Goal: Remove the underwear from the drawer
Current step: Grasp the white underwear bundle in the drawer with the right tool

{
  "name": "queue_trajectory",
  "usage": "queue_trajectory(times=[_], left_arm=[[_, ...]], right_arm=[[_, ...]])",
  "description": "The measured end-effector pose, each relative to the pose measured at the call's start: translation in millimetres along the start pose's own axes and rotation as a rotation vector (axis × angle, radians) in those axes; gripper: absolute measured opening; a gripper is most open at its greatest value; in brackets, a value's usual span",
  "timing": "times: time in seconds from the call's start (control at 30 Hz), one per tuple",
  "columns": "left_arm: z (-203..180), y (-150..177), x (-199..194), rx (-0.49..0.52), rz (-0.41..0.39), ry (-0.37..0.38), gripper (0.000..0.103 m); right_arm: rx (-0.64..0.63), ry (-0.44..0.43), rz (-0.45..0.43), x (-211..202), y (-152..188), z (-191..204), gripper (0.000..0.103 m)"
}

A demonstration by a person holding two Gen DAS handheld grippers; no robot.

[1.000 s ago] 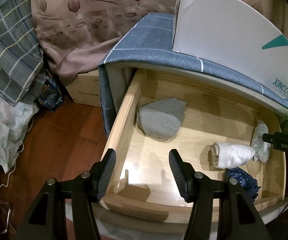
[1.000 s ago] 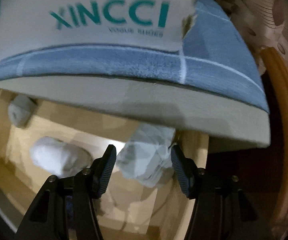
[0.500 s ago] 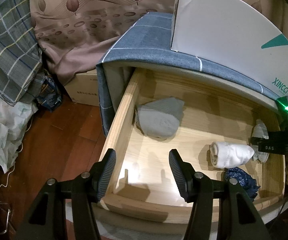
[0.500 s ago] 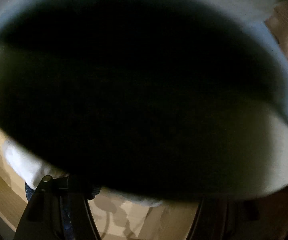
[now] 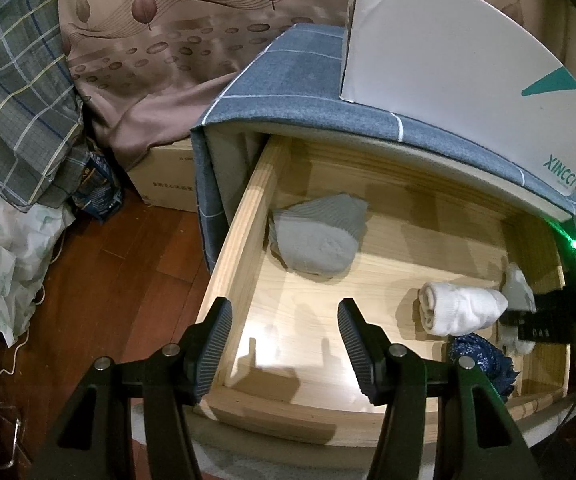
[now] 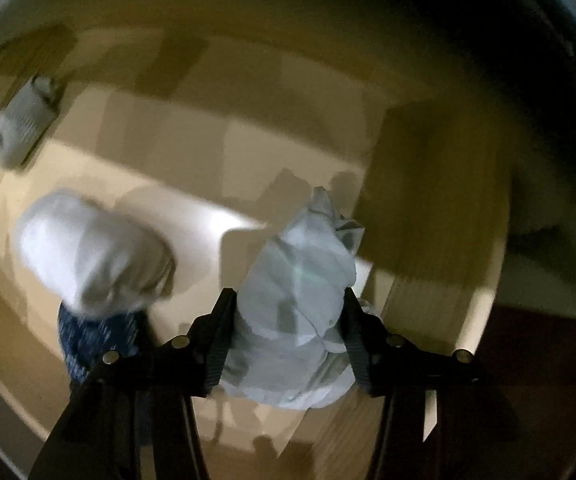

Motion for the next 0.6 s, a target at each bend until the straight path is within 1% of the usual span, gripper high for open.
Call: queue_trajectory(times=[0.1, 0.3, 0.43, 0.5, 0.6], left_arm=[[-1, 0, 0, 0.003, -0.001, -0.003, 0.056], [-1, 0, 1, 0.008, 0.001, -0.003, 0.056], [-1, 1, 2, 0.012, 0.007, -0.001, 0.056], [-1, 1, 2, 0.013, 0.008, 0.000, 0.056], [-4, 3, 2, 0.025, 0.021, 0.024, 0.056]], right_arm=[[0.000, -0.032, 0.054, 3, 12, 8, 0.047], [0.015, -0.055, 0.107, 6, 32, 13, 0.047], [0.022, -0.080, 0.145, 7, 35, 14, 0.046], [0.029, -0.091, 0.148, 6, 37, 16, 0.045], [0.037, -0.099, 0.136, 5, 36, 15, 0.044]])
Point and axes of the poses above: each gripper's, at about its wrist camera, not at the fingertips, and x roughly the way its jaws point, z to its left, y to its underside, the point moved 10 cm from there along x, roughly the way its jaws point, and after that the axes turned 4 degrees about z, right-handed, at the moved point
